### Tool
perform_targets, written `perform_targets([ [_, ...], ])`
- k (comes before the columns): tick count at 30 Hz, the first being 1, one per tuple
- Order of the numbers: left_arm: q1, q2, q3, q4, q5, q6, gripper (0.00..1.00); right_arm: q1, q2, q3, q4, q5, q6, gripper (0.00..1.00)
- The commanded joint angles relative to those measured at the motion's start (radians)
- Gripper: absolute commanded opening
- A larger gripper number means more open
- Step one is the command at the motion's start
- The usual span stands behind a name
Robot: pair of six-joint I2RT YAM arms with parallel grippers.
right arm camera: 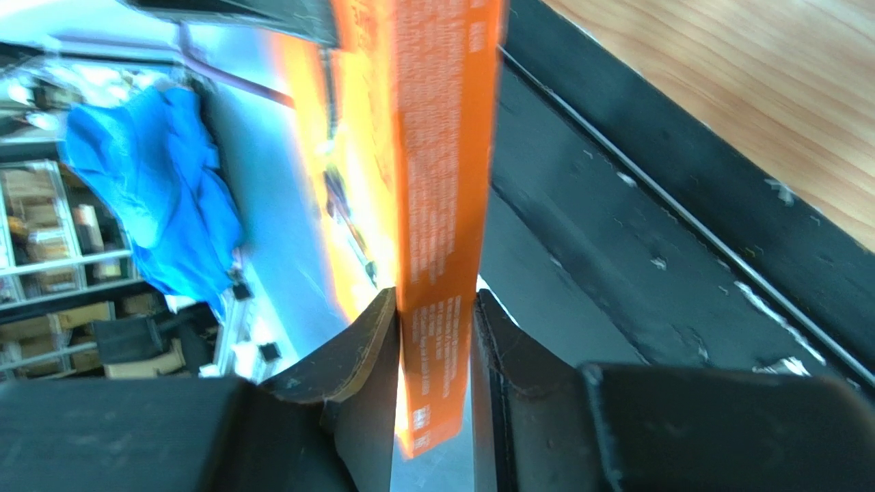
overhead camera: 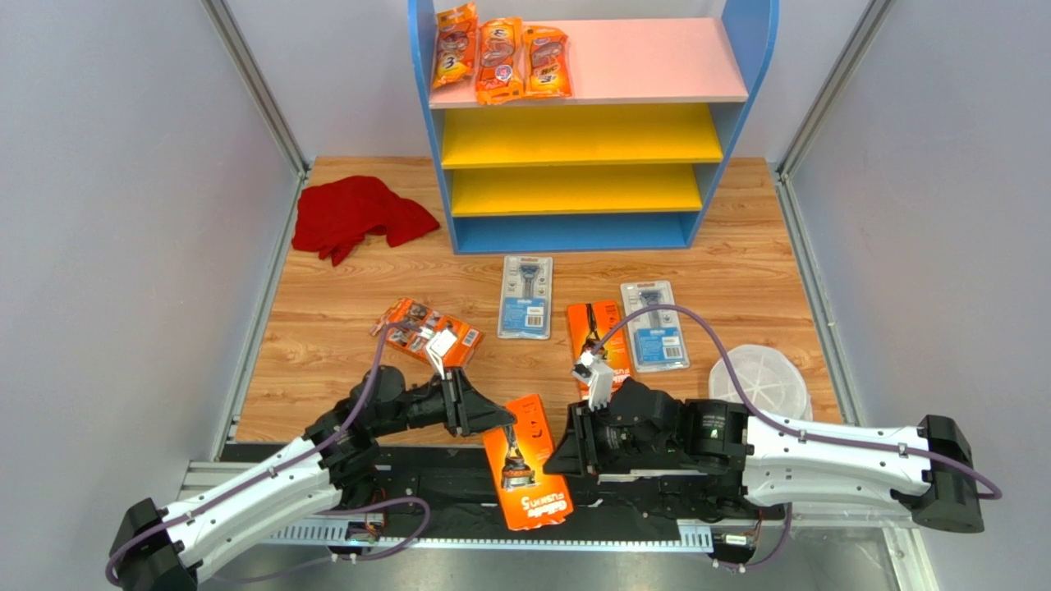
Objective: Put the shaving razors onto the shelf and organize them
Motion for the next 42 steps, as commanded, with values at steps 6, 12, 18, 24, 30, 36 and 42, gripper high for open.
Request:
perform_targets([
  [6,-0.003,0.001,0.055,-0.029,0.023,0.062,0.00,0.003,-0.004,0.049,0.053,0.043,-0.013,0.31],
  [12,-0.003,0.001,0.066,-0.060,-0.009,0.053,0.00,0.003,-0.049,0.070,-0.016,0.129,-0.001,0.62],
  [18,-0.003,0.004,0.135,-0.106,-0.099,0.068,0.00,0.005,-0.217,0.062,-0.128,0.315,0.034,0.93],
  [24,-0.001,0.061,0.225,-0.124,-0.225,0.074,0.00,0.005,-0.306,0.072,-0.214,0.384,0.069,0.98],
  [30,0.052,0.130,0.276,-0.024,-0.268,0.033,0.00,0.005,-0.339,0.030,-0.158,0.386,0.096,0.99],
  [36,0.115,0.162,0.223,0.199,-0.215,-0.070,0.00,0.003,-0.403,-0.040,-0.073,0.393,0.122,0.98],
  [42,0.131,0.201,0.175,0.374,-0.169,-0.130,0.00,0.005,-0.403,-0.086,-0.003,0.366,0.137,0.95],
])
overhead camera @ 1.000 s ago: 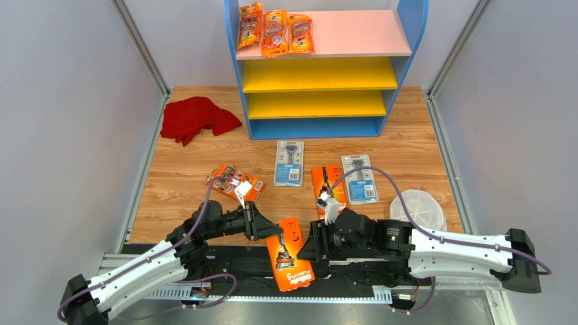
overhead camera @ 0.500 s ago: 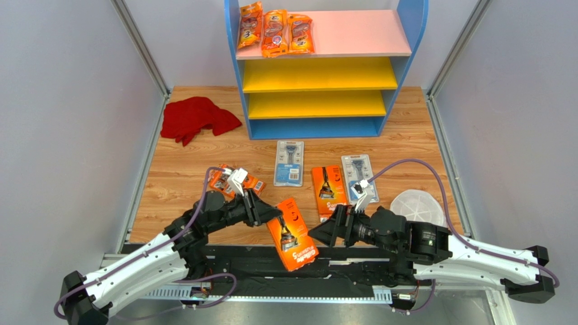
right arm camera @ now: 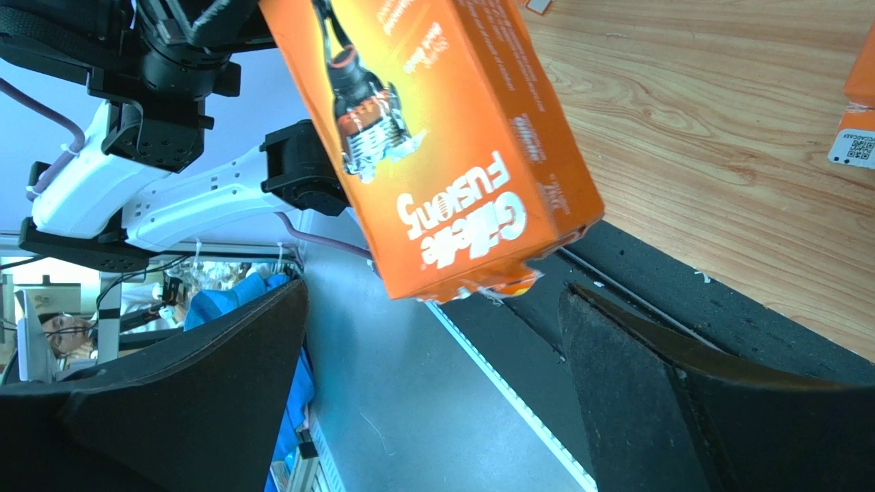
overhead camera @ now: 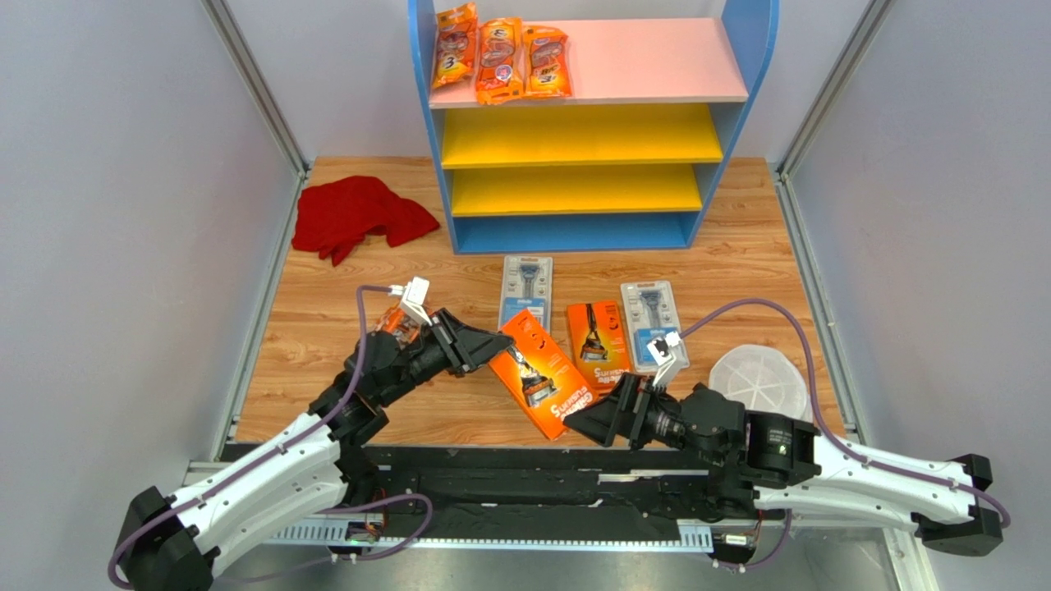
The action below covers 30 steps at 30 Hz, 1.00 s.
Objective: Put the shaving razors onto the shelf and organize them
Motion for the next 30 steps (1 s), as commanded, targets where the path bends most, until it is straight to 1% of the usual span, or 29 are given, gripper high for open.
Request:
perform_targets([
  [1,0.005,0.026,-0.019,0.227,0.047,-0.072,0.00,0.005,0.004,-0.019,0.106,0.007,0.024,0.93],
  [5,0.007,0.035,-0.051,0.321,0.062,-0.114,0.00,0.005,0.027,-0.037,0.147,-0.004,0.031,0.88],
  [7,0.007,0.035,-0.057,0.335,0.070,-0.123,0.00,0.005,0.035,-0.049,0.178,-0.003,0.028,0.85],
  [9,0.007,0.035,-0.063,0.343,0.076,-0.131,0.00,0.005,0.032,-0.066,0.247,-0.007,0.017,0.84],
  [12,0.005,0.036,-0.088,0.387,0.076,-0.158,0.00,0.005,0.006,-0.109,0.322,0.008,0.012,0.77],
  [13,0.005,0.039,-0.094,0.401,0.073,-0.166,0.00,0.005,-0.006,-0.117,0.333,0.016,0.011,0.71],
  [15,0.005,0.043,-0.112,0.433,0.073,-0.183,0.00,0.005,-0.017,-0.129,0.355,0.026,0.009,0.65],
  [16,0.007,0.046,-0.117,0.442,0.074,-0.188,0.00,0.005,-0.022,-0.131,0.361,0.028,0.002,0.59],
  [18,0.007,0.046,-0.128,0.455,0.073,-0.195,0.00,0.006,-0.022,-0.128,0.368,0.030,-0.003,0.51],
  [19,0.005,0.050,-0.131,0.459,0.073,-0.198,0.00,0.006,-0.023,-0.125,0.370,0.030,-0.009,0.42],
  [22,0.005,0.055,-0.140,0.468,0.071,-0.203,0.00,0.005,-0.017,-0.119,0.372,0.027,-0.015,0.31],
  [24,0.007,0.055,-0.144,0.470,0.071,-0.204,0.00,0.005,-0.014,-0.117,0.375,0.022,-0.015,0.25],
  [25,0.005,0.053,-0.146,0.471,0.068,-0.204,0.00,0.005,-0.014,-0.117,0.375,0.020,-0.015,0.19],
  [27,0.007,0.053,-0.146,0.467,0.068,-0.201,0.00,0.006,-0.013,-0.116,0.370,0.019,-0.014,0.13],
  [28,0.007,0.052,-0.146,0.462,0.068,-0.200,0.00,0.006,-0.011,-0.112,0.367,0.019,-0.015,0.07],
  [30,0.007,0.050,-0.141,0.447,0.068,-0.192,0.01,0.006,-0.010,-0.108,0.355,0.019,-0.015,0.03],
])
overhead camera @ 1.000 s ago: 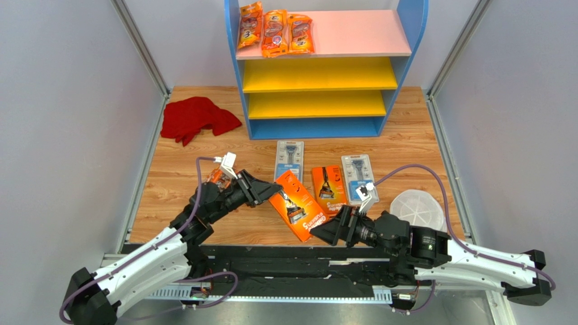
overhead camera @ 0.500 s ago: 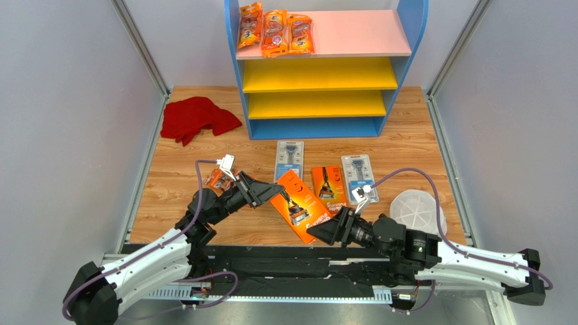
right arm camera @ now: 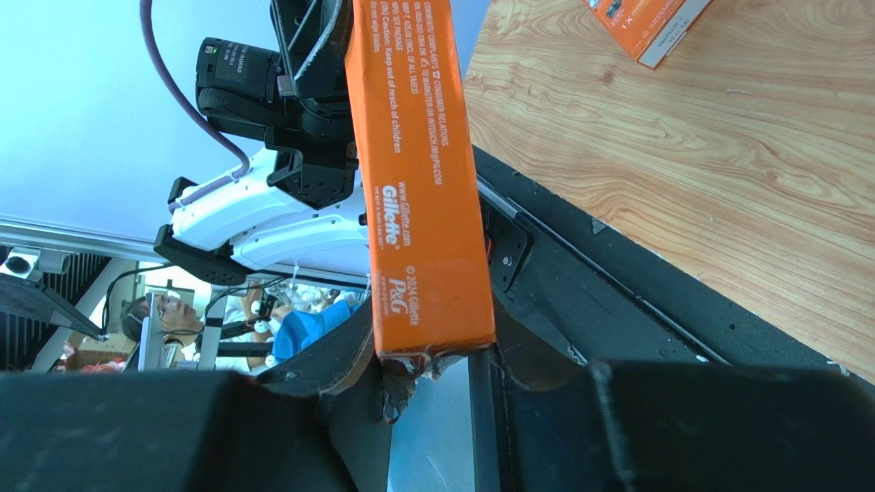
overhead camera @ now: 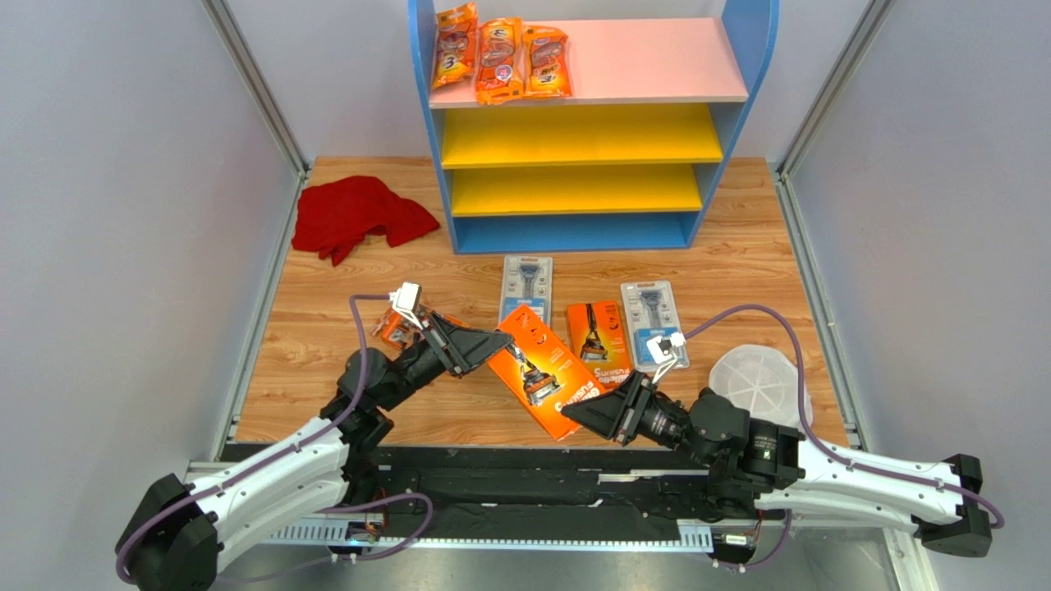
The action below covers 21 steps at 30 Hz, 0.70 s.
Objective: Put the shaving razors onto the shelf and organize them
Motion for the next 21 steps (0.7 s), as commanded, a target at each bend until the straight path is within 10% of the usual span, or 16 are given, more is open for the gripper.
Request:
perform_targets([
  [1,-0.007,-0.005,0.004,0.020,0.017,-0.005,0.10,0.006,0.010,0.027,0.011,0.017,-0.043,0.00],
  [6,-0.007,-0.046,0.010,-0.063,0.008,0.035,0.45,0.006,0.003,0.038,-0.015,0.027,-0.045,0.00],
  [10,-0.006,-0.134,0.051,-0.236,-0.010,0.104,0.99,0.006,0.000,0.047,-0.043,0.040,-0.046,0.00],
  [21,-0.007,-0.188,0.461,-1.225,-0.363,0.441,0.99,0.006,-0.007,0.058,-0.083,0.053,-0.043,0.00],
])
